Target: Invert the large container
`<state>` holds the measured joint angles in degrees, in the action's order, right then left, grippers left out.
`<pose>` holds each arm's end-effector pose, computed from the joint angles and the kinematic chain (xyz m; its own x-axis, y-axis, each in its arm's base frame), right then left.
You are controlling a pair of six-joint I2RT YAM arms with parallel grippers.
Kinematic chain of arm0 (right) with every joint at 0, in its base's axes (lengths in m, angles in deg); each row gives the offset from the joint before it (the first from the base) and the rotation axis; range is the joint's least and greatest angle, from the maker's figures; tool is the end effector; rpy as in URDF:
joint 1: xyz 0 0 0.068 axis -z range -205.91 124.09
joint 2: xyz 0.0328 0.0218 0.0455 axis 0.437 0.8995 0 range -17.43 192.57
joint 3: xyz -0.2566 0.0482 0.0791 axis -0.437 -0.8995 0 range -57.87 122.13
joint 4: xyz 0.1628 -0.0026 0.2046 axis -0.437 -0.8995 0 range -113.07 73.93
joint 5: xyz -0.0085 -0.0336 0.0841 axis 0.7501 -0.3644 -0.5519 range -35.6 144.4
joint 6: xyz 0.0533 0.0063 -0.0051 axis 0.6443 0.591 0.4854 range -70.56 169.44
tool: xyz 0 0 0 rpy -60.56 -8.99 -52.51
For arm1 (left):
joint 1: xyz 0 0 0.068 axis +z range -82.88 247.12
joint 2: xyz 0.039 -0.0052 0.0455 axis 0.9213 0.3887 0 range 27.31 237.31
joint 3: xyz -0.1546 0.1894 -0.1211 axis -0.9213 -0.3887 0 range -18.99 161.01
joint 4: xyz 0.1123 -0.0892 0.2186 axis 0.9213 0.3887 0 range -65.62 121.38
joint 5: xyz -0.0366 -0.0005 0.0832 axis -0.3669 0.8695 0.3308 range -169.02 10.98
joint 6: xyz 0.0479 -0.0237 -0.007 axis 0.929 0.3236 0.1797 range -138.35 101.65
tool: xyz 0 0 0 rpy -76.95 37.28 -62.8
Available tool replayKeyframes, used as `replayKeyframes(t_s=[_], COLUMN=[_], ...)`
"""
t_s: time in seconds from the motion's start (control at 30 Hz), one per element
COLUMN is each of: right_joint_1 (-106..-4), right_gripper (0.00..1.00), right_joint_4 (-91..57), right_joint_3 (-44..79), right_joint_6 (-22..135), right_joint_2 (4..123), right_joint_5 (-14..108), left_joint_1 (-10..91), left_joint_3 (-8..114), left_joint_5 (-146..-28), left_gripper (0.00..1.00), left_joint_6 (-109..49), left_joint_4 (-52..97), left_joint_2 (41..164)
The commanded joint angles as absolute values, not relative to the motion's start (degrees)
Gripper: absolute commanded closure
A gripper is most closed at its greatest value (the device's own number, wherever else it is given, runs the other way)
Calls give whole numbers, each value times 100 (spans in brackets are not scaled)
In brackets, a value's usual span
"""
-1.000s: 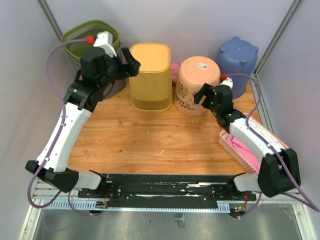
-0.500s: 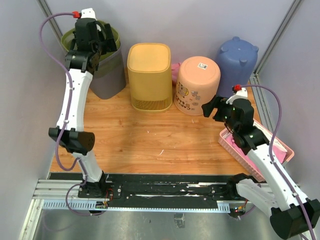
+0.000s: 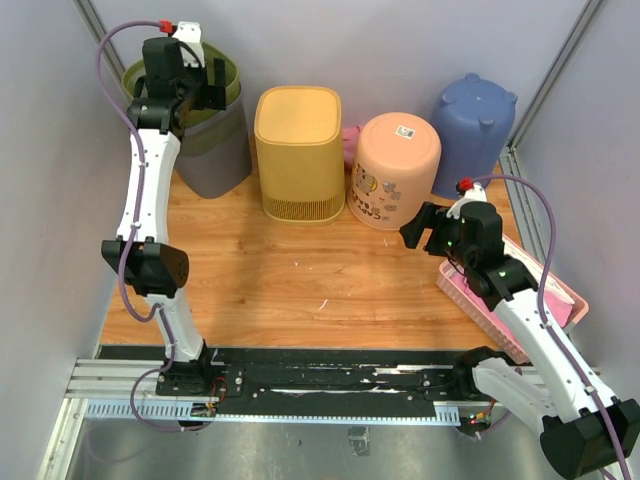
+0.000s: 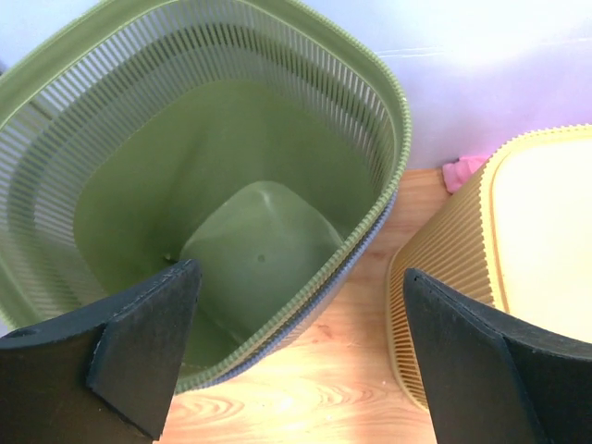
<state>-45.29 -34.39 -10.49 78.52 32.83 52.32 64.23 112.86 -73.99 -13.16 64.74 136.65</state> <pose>0.1893 0.0680 0.3245 -0.4750 0.3478 -0.8083 -0.1518 0.8724 0.4646 0.4145 -0.0179 0.4784 -0.3078 0.1059 -0.9455 -0.0053 0.9936 0.1130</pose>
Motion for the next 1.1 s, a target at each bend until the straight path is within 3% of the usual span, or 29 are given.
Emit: replayKeyframes(t_s=[0.0, 0.17, 0.33, 0.47, 0.67, 0.9, 1.07], right_joint_1=[-4607, -4612, -4613, -4613, -4613, -4657, -5271], right_gripper=[16, 16, 17, 17, 19, 21, 22], right_joint_4=[-3583, -3605, -3612, -3606, -3528, -3381, -3112], right_joint_3=[-1032, -978, -879, -878, -891, -660, -333], right_joint_6=[7831, 7845, 7845, 7886, 7983, 7986, 7959], right_joint_2=[3266, 3290, 3345, 3345, 3412, 3566, 3729], right_joint_5=[5148, 5129, 5090, 5092, 4954, 4300, 4288], left_joint_1=[6715, 6844, 6844, 6844, 6778, 6459, 5993], left_joint_3=[11542, 11272, 11044, 10849, 10400, 9627, 8821], left_joint_5=[-8317, -8812, -8782, -8856, -8786, -8195, -8293], left_gripper=[6, 12, 32, 53, 98, 100, 100], left_joint_6=[-986, -1025, -1134, -1316, -1690, -2073, -2492], left_joint_4=[6523, 6718, 6754, 6745, 6754, 6825, 6898], left_joint_2=[14025, 14033, 13890, 13673, 13191, 12124, 11216])
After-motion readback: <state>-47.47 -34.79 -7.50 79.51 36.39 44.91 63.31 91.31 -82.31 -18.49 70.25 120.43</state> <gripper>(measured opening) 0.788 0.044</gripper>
